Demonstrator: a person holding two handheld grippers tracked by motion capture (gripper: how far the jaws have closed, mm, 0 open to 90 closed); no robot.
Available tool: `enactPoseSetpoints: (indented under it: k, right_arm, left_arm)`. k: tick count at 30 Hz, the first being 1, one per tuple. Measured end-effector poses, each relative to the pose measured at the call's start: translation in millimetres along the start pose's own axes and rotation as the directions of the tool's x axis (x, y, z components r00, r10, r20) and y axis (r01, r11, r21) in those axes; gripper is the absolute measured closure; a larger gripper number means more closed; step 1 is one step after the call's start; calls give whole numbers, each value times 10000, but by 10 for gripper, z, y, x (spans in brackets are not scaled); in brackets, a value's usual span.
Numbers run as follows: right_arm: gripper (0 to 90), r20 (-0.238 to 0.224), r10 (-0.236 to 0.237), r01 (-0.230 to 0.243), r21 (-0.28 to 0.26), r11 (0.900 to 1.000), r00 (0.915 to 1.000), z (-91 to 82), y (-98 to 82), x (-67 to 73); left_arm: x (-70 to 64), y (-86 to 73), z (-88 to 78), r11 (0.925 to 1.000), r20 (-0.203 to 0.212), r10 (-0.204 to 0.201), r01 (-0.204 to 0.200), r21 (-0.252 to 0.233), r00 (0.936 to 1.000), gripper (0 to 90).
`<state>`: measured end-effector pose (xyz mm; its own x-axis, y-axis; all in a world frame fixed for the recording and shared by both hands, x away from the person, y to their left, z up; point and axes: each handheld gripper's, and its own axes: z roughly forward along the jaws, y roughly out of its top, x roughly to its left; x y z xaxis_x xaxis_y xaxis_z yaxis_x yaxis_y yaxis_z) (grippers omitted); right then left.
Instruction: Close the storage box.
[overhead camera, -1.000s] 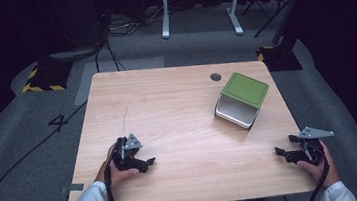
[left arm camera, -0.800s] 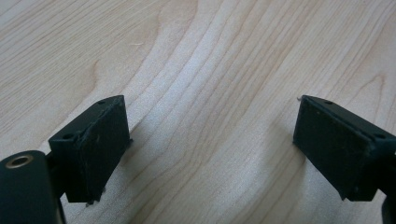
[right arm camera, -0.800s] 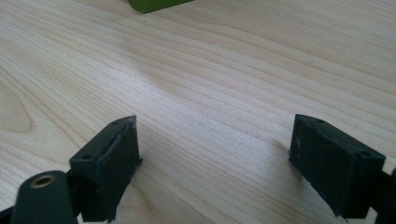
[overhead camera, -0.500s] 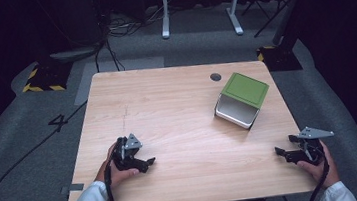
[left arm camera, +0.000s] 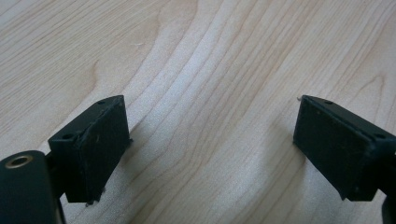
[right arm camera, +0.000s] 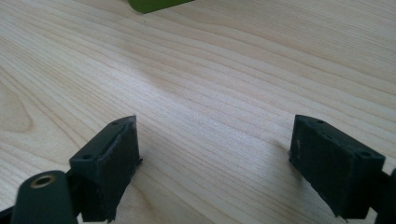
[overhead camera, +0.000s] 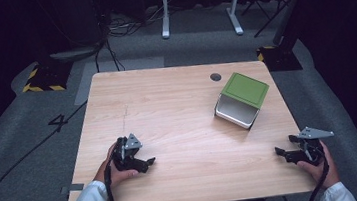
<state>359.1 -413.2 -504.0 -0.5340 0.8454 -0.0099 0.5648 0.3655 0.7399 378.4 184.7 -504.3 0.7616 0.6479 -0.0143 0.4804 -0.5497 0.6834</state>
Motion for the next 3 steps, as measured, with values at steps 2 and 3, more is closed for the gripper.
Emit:
enactPoseSetpoints:
  k: [2,3]
  right_arm:
    - [159,-1,0,0,-1,10000,10000,0,0,0]
    - [159,1,-2,2,-2,10000,10000,0,0,0]
  left_arm:
    - [-1,0,0,10000,-4,-6,6,-1,10000,108]
    - [-1,0,0,10000,-2,-17,17,8,10000,108]
